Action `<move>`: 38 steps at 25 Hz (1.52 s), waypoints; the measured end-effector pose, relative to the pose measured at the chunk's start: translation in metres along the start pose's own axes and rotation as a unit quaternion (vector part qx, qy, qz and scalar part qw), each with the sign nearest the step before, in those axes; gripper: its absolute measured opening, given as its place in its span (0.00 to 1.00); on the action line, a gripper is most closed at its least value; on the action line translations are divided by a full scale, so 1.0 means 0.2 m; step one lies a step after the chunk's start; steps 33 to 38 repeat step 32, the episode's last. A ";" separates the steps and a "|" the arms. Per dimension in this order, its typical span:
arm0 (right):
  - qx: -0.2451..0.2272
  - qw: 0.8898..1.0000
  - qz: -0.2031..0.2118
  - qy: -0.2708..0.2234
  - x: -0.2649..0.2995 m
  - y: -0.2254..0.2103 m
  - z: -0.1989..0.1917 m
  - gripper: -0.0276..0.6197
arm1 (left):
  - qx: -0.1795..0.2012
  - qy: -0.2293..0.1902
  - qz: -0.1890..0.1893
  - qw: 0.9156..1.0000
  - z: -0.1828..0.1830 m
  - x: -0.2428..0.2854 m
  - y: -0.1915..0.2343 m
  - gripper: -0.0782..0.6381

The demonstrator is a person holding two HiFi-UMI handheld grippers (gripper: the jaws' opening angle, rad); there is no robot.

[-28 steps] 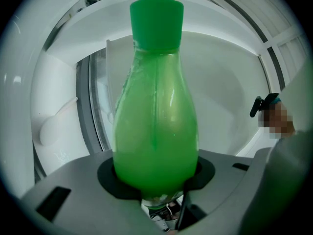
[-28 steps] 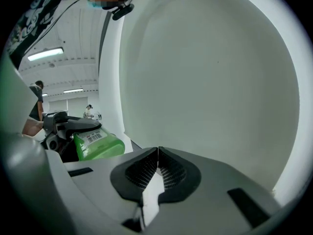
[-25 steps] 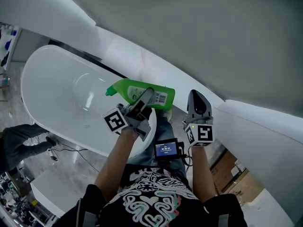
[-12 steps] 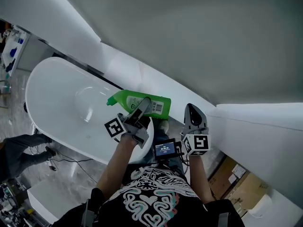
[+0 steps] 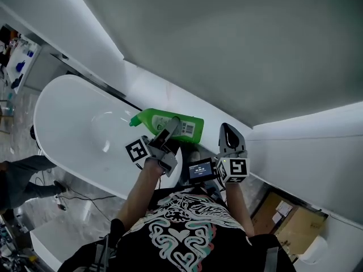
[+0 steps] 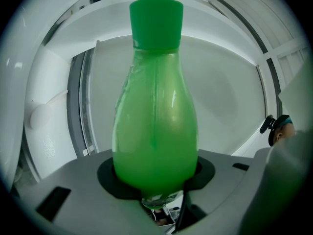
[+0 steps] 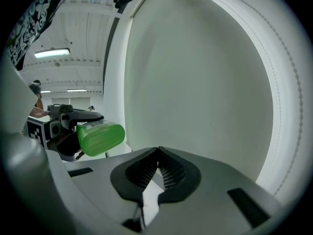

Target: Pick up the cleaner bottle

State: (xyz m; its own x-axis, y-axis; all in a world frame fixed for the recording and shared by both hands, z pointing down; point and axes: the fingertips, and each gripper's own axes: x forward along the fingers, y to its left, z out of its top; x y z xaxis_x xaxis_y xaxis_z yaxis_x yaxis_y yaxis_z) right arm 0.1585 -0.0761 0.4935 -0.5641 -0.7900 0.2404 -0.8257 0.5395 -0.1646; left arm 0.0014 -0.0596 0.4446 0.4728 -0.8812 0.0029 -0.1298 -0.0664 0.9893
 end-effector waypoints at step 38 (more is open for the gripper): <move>0.001 1.000 0.004 -0.023 0.03 0.02 0.07 0.09 | -0.016 -0.001 -0.029 0.999 -0.02 0.00 -0.08 0.39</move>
